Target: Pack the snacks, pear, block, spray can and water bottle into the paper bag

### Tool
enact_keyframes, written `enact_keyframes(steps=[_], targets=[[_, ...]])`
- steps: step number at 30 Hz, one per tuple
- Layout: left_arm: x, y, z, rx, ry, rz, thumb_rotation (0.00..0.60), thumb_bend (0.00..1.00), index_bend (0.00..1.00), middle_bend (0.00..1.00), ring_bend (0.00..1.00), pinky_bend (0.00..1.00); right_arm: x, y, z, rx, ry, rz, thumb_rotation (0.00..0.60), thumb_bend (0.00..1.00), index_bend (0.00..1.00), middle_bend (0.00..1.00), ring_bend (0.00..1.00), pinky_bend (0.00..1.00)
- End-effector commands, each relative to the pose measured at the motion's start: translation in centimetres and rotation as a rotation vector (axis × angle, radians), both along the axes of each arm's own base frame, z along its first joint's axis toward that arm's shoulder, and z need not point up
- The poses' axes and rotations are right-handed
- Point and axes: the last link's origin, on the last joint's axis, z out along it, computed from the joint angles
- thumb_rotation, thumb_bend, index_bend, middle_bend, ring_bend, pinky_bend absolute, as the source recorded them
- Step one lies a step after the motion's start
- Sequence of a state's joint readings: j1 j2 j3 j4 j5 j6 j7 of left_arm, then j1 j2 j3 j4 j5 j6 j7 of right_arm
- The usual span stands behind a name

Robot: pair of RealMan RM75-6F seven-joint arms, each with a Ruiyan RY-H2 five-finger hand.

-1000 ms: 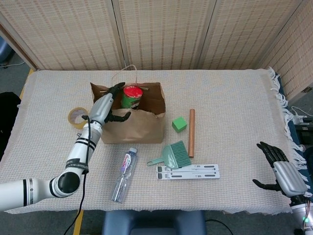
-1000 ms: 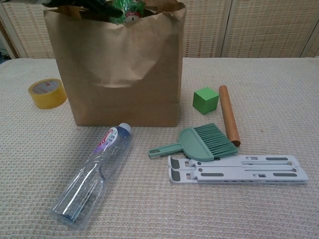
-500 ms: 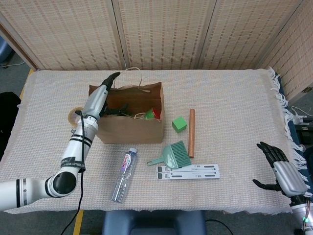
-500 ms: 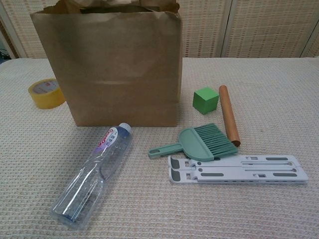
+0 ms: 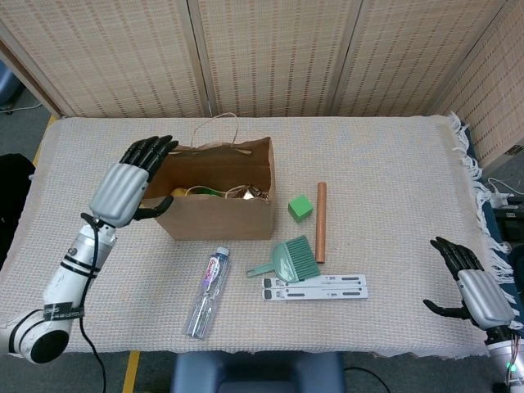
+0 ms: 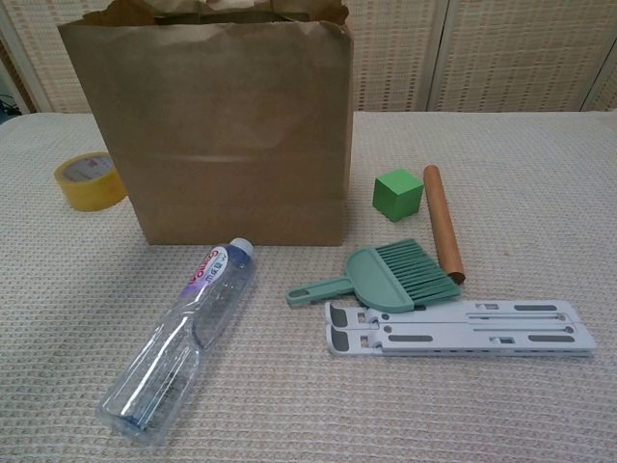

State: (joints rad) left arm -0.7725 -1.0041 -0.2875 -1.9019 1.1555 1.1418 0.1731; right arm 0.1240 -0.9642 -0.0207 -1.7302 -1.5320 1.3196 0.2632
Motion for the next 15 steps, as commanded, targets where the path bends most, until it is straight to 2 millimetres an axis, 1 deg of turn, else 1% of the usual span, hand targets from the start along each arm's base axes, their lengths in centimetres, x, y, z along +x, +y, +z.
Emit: enact_keyframes(steps=[1, 4, 7, 8, 11, 15], targets=[[-8.1, -3.2, 2.7, 0.061, 0.259, -0.104, 0.600, 0.34, 0.00, 0.00, 0.00, 0.07, 0.0, 0.0, -0.1, 0.000, 0.004, 0.000, 0.600, 0.06, 0.00, 0.00, 0.00, 0.02], [-9.9, -4.2, 3.1, 0.062, 0.376, -0.207, 0.600, 0.35, 0.00, 0.00, 0.00, 0.07, 0.0, -0.1, -0.1, -0.002, 0.007, -0.001, 0.600, 0.06, 0.00, 0.00, 0.00, 0.02], [-11.6, -5.3, 3.0, 0.041, 0.589, -0.411, 0.600, 0.35, 0.00, 0.00, 0.00, 0.07, 0.0, -0.1, -0.1, -0.005, 0.011, -0.003, 0.600, 0.06, 0.00, 0.00, 0.00, 0.02], [-12.0, -5.7, 2.8, 0.027, 0.633, -0.465, 0.600, 0.35, 0.00, 0.00, 0.00, 0.07, 0.0, -0.1, -0.1, -0.005, 0.011, -0.004, 0.600, 0.06, 0.00, 0.00, 0.00, 0.02], [-12.9, -6.8, 1.3, -0.040, 0.707, -0.583, 0.600, 0.35, 0.00, 0.00, 0.00, 0.06, 0.0, -0.1, -0.2, -0.006, 0.012, -0.005, 0.600, 0.06, 0.00, 0.00, 0.00, 0.02], [-13.1, -7.8, -1.4, -0.119, 0.788, -0.741, 0.600, 0.35, 0.00, 0.00, 0.00, 0.06, -0.1, -0.1, -0.2, -0.007, 0.012, -0.007, 0.600, 0.06, 0.00, 0.00, 0.00, 0.02]])
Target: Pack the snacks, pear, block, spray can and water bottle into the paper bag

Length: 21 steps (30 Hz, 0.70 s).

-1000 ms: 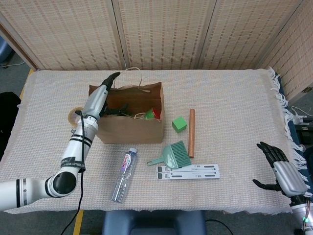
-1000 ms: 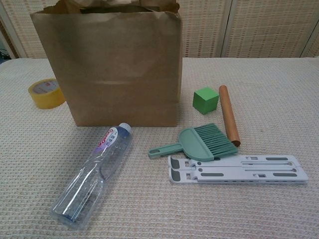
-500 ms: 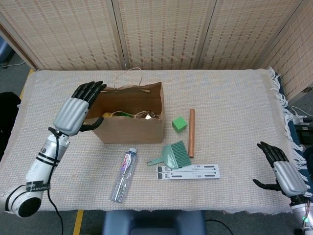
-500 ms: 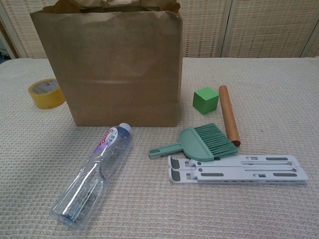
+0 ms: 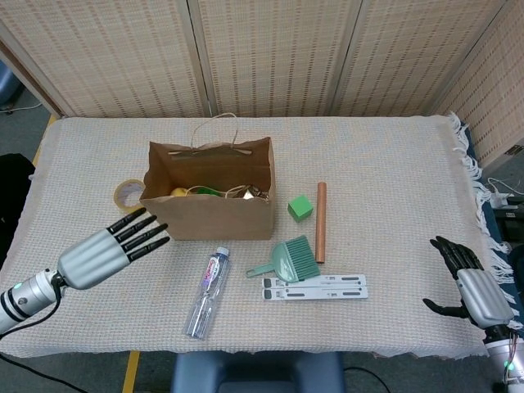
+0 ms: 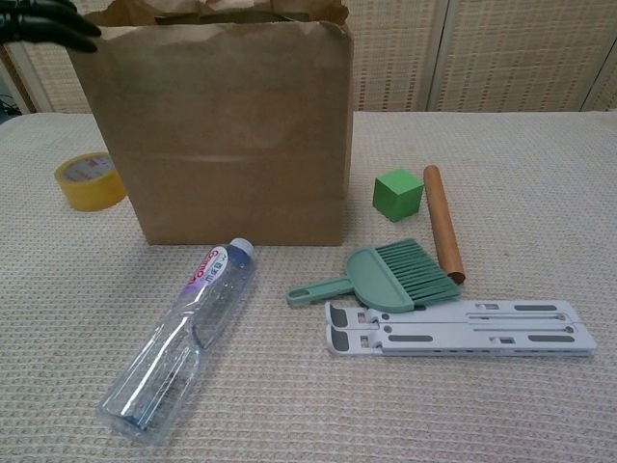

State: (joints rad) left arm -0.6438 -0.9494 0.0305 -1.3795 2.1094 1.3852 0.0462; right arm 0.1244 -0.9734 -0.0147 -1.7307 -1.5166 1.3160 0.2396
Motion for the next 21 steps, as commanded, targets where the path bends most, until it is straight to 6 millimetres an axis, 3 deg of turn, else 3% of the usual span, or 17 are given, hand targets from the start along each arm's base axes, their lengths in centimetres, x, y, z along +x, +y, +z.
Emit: enact_keyframes(steps=[1, 12, 21], targets=[[-1.8, -1.8, -2.5, -0.122, 0.162, -0.153, 0.600, 0.35, 0.00, 0.00, 0.00, 0.06, 0.0, 0.0, 0.0, -0.001, 0.000, 0.000, 0.600, 0.06, 0.00, 0.00, 0.00, 0.02], [1.1, -2.5, -10.3, -0.300, 0.332, -0.342, 0.600, 0.35, 0.00, 0.00, 0.00, 0.06, 0.1, 0.0, 0.0, 0.008, -0.016, -0.003, 0.600, 0.06, 0.00, 0.00, 0.00, 0.02], [2.2, -2.3, -14.1, -0.308, 0.370, -0.361, 0.600, 0.35, 0.00, 0.00, 0.00, 0.06, 0.2, 0.0, 0.3, 0.018, -0.040, -0.005, 0.600, 0.06, 0.00, 0.00, 0.00, 0.02]])
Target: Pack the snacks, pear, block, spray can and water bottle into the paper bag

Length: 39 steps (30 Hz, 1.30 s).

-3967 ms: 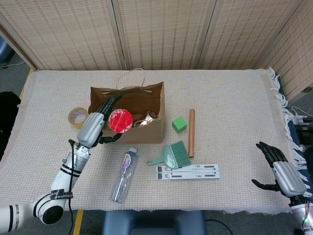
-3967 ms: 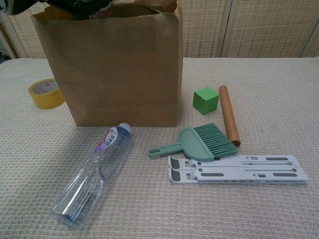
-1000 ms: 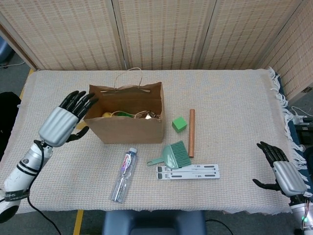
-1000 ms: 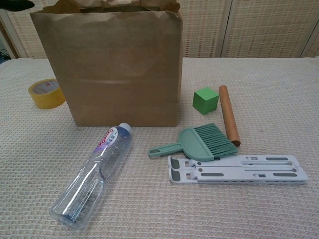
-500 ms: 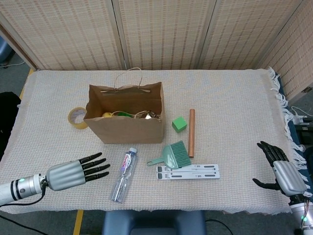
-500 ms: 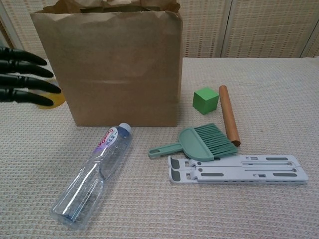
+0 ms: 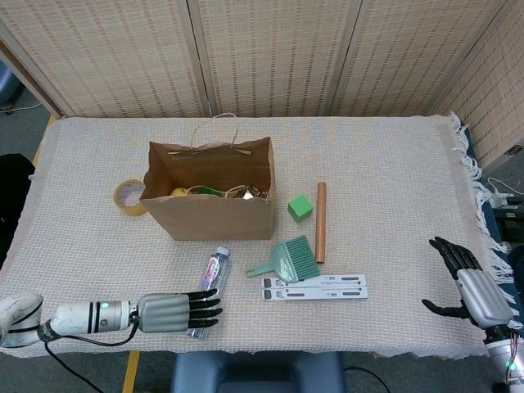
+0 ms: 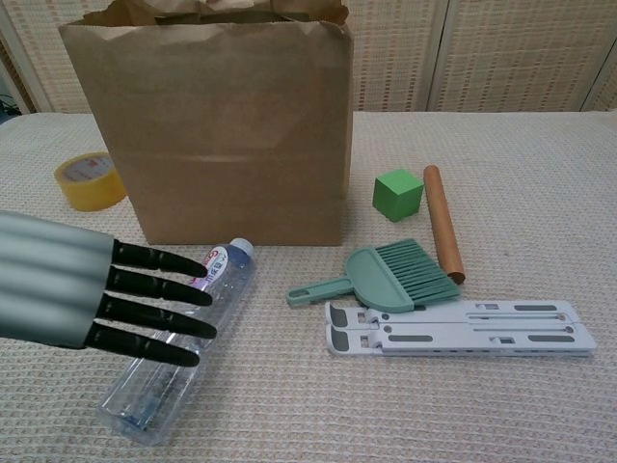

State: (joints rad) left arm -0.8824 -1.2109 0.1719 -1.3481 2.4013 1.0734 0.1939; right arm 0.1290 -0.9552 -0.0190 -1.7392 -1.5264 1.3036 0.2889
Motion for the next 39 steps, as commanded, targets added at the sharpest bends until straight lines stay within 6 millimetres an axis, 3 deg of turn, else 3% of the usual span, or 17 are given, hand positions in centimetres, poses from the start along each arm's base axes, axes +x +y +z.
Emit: enact_keyframes(steps=[1, 22, 25, 27, 29, 34, 39], targets=[[0.1, -0.1, -1.0, 0.000, 0.008, -0.004, 0.600, 0.35, 0.00, 0.00, 0.00, 0.06, 0.0, 0.0, 0.0, 0.004, -0.004, 0.000, 0.600, 0.06, 0.00, 0.00, 0.00, 0.02], [-1.8, 0.2, -5.3, -0.018, 0.100, -0.012, 0.600, 0.37, 0.00, 0.00, 0.00, 0.08, 0.1, -0.1, 0.1, 0.015, -0.020, -0.012, 0.600, 0.06, 0.00, 0.00, 0.00, 0.02], [-1.9, -0.1, -5.4, -0.043, 0.087, -0.025, 0.600, 0.49, 0.13, 0.05, 0.03, 0.22, 0.1, -0.1, 0.2, 0.013, -0.022, -0.013, 0.600, 0.06, 0.00, 0.00, 0.00, 0.02], [-2.1, -0.3, -5.5, -0.062, 0.080, -0.036, 0.600, 0.57, 0.34, 0.27, 0.23, 0.47, 0.1, -0.1, 0.2, 0.012, -0.023, -0.013, 0.600, 0.06, 0.00, 0.00, 0.00, 0.02], [-2.4, -0.4, -5.3, -0.077, 0.085, -0.044, 0.600, 0.60, 0.46, 0.47, 0.42, 0.67, 0.0, -0.2, 0.2, 0.011, -0.023, -0.013, 0.600, 0.06, 0.00, 0.00, 0.00, 0.02], [-3.1, -0.4, -4.3, -0.081, 0.070, -0.037, 0.600, 0.64, 0.60, 0.61, 0.56, 0.77, 0.0, -0.2, 0.2, 0.010, -0.021, -0.013, 0.600, 0.06, 0.00, 0.00, 0.00, 0.02], [-3.7, -0.3, -2.1, -0.053, 0.072, -0.028, 0.600, 0.64, 0.62, 0.63, 0.58, 0.79, 0.0, -0.2, 0.2, 0.007, -0.020, -0.014, 0.600, 0.06, 0.00, 0.00, 0.00, 0.02]])
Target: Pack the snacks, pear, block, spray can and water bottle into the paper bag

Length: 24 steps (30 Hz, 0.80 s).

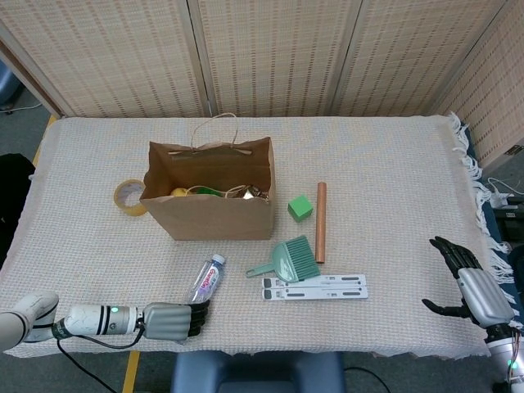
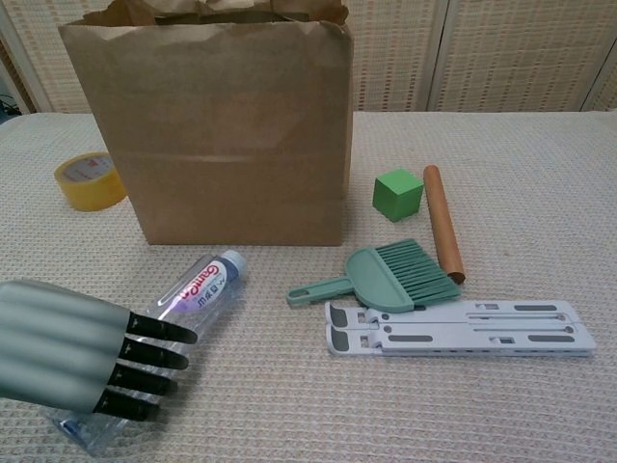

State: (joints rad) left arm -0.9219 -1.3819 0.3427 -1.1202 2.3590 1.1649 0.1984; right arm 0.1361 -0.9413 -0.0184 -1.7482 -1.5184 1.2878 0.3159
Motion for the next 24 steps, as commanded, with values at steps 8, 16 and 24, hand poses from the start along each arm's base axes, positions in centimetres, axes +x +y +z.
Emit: enact_keyframes(steps=[8, 16, 24], targets=[[-3.6, 0.7, 8.0, 0.199, 0.040, 0.116, 0.600, 0.64, 0.63, 0.65, 0.59, 0.80, 0.0, 0.1, 0.0, -0.003, 0.004, 0.003, 0.600, 0.06, 0.00, 0.00, 0.00, 0.02], [-8.2, 1.0, 15.0, 0.430, 0.101, 0.247, 0.600, 0.64, 0.63, 0.65, 0.59, 0.80, -0.1, 0.1, -0.1, -0.010, 0.015, 0.003, 0.600, 0.06, 0.00, 0.00, 0.00, 0.02], [-7.8, 4.2, 18.5, 0.725, -0.148, 0.427, 0.600, 0.64, 0.64, 0.65, 0.60, 0.80, -0.1, 0.1, -0.2, -0.018, 0.031, 0.004, 0.600, 0.06, 0.00, 0.00, 0.00, 0.02]])
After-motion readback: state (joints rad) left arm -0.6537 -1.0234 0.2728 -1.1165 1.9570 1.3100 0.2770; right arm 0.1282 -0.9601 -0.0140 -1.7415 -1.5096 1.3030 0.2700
